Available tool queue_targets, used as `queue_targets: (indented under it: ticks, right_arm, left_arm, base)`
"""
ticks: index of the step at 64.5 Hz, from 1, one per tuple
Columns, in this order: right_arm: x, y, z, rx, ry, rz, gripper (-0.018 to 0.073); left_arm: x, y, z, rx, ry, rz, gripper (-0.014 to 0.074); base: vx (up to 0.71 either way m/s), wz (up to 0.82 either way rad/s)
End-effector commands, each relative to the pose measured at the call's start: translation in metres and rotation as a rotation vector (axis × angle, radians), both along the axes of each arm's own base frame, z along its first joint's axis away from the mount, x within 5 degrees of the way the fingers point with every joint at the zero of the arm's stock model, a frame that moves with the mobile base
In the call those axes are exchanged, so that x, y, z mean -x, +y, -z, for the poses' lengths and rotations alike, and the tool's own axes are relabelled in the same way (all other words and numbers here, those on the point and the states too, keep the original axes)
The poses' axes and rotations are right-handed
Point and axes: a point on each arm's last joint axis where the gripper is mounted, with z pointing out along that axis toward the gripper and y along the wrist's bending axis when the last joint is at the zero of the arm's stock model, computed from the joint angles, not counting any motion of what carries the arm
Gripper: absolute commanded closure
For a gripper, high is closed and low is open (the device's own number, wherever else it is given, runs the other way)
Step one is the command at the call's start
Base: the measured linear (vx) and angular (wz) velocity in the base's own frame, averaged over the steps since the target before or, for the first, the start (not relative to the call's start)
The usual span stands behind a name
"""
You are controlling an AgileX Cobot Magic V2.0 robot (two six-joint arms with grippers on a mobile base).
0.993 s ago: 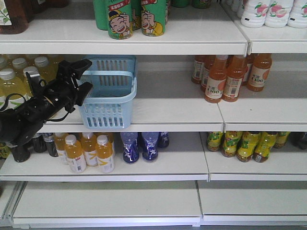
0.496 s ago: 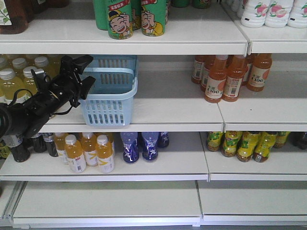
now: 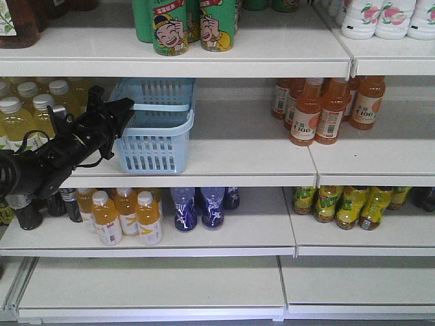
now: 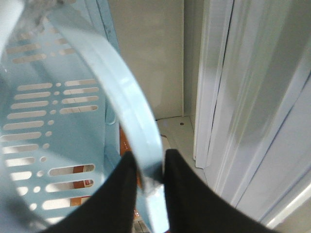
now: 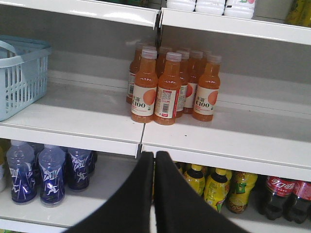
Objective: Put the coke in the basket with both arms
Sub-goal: 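Reach the left gripper toward the basket handle, then close the left gripper on the handle and lift the basket off the shelf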
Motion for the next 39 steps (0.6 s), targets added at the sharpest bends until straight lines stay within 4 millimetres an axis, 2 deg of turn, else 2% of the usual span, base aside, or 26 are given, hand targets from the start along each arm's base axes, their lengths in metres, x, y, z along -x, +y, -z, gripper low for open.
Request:
queue_targets:
  ticks: [1, 18, 30, 39]
  right_arm:
    - [0.001, 0.002, -0.003, 0.019, -0.072, -0.024, 0.0564]
    - [0.001, 0.002, -0.003, 0.019, -0.072, -0.024, 0.0564]
    - [0.001, 0.002, -0.003, 0.019, -0.072, -0.024, 0.0564]
    - [0.001, 0.002, -0.003, 0.019, -0.072, -0.024, 0.0564]
  left_arm:
    - [0.000, -0.001, -0.038, 0.040, -0.115, 0.003, 0.0606]
    - [0.004, -0.006, -0.045, 0.054, -0.202, 0.069, 0.0605]
    - [0.013, -0.016, -0.052, 0.039, -0.304, 0.206, 0.0605]
    - [0.021, -0.025, -0.051, 0.057, -0.296, 0.349, 0.0605]
  base:
    - [0.00, 0.00]
    - [0.00, 0.00]
    - [0.00, 0.00]
    - [0.00, 0.00]
